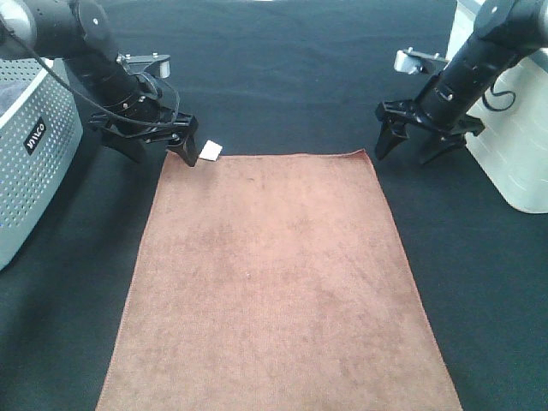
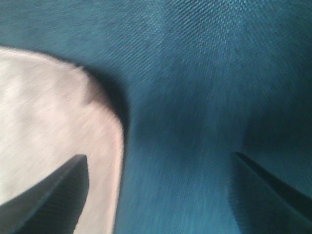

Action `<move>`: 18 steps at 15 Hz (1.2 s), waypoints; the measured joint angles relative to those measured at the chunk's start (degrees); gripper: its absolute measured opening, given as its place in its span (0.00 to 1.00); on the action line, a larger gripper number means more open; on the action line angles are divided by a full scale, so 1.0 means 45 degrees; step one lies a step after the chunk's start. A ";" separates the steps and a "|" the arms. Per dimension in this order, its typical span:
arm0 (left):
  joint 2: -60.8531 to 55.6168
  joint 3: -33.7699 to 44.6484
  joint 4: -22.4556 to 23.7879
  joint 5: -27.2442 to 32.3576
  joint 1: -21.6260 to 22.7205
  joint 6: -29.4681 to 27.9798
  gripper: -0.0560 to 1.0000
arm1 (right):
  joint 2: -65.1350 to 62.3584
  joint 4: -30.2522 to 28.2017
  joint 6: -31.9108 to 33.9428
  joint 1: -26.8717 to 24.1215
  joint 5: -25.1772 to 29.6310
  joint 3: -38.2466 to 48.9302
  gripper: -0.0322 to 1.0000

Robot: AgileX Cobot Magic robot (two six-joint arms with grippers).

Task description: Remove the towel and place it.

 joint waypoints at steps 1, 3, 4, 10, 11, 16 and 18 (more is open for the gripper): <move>0.0076 -0.0013 0.0013 -0.0089 0.0051 -0.0013 0.85 | 0.0267 0.0064 0.0000 0.0000 0.0013 -0.0127 0.75; 0.0395 -0.0013 0.0013 -0.0089 0.0191 -0.0089 0.85 | 0.0547 0.0229 -0.0025 0.0102 -0.0076 -0.0204 0.75; 0.0446 -0.0038 -0.0013 -0.0115 0.0242 -0.0140 0.85 | 0.0611 0.0229 -0.0025 0.0166 -0.0166 -0.0255 0.75; 0.0535 -0.0089 -0.0407 -0.0153 0.0267 -0.0127 0.85 | 0.0866 0.0178 -0.0025 0.0700 -0.0751 -0.0433 0.75; 0.0535 -0.0102 -0.0598 -0.0166 0.0216 0.0013 0.85 | 0.0879 0.0191 -0.0025 0.0789 -0.0866 -0.0433 0.75; 0.0611 -0.0102 -0.1057 -0.0675 -0.0420 0.0000 0.78 | 0.0993 0.0089 -0.0038 0.1261 -0.1273 -0.0471 0.67; 0.0649 -0.0102 -0.1057 -0.0802 -0.0458 -0.0242 0.63 | 0.1031 -0.0166 -0.0038 0.1261 -0.1413 -0.0471 0.47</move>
